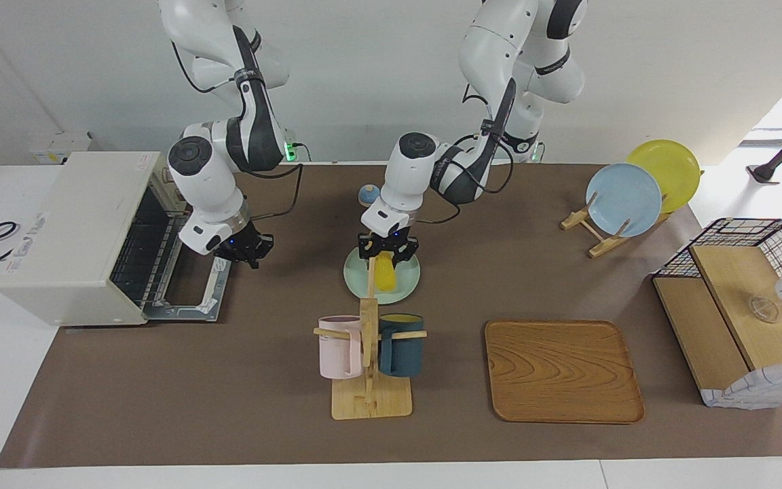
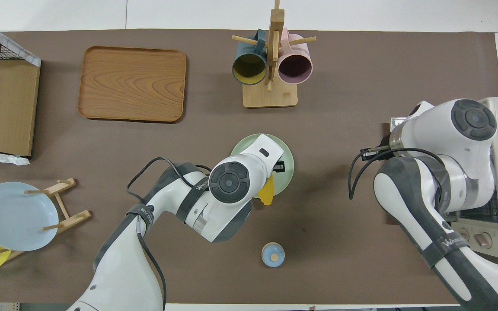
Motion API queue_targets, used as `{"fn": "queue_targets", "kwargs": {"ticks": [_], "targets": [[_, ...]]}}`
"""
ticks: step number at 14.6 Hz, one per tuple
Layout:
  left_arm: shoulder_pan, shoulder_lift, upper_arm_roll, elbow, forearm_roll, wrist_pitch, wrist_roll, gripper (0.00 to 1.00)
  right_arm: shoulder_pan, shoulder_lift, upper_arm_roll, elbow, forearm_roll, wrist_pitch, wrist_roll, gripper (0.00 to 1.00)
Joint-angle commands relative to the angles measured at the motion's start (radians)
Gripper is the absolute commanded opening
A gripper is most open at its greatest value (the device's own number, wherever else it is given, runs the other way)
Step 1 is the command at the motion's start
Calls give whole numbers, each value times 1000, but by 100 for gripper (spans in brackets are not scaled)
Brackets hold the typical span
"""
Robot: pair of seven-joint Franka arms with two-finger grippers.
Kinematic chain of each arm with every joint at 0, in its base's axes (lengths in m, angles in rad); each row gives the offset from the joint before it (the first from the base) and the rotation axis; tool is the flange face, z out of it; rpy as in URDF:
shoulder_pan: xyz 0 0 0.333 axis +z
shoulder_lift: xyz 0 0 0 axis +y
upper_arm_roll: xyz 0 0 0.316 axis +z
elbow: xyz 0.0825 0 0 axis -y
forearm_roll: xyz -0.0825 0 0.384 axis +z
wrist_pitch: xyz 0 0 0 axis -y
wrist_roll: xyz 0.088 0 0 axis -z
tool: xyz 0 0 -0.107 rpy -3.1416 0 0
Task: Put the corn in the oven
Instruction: 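Carry the corn over the green plate with the left gripper and lower it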
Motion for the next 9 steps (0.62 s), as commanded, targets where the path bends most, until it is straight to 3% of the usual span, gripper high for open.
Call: {"fn": "queue_targets", "kwargs": {"ticks": [1, 2, 3, 5, 9], "targets": [[-13, -4, 14, -9, 0, 9, 11, 80, 3, 5, -3, 66, 9, -71, 41, 27], [-13, -7, 16, -6, 0, -8, 11, 100, 3, 5, -3, 73, 9, -87, 41, 38], [-11, -15, 16, -3, 0, -29, 11, 100, 3, 4, 0, 74, 8, -94, 41, 46], [1, -47, 17, -3, 0, -68, 21, 100, 27, 7, 2, 93, 8, -110, 74, 44], [117, -168, 22, 35, 0, -290, 56, 100, 214, 51, 2, 235, 11, -168, 365, 43]]}}
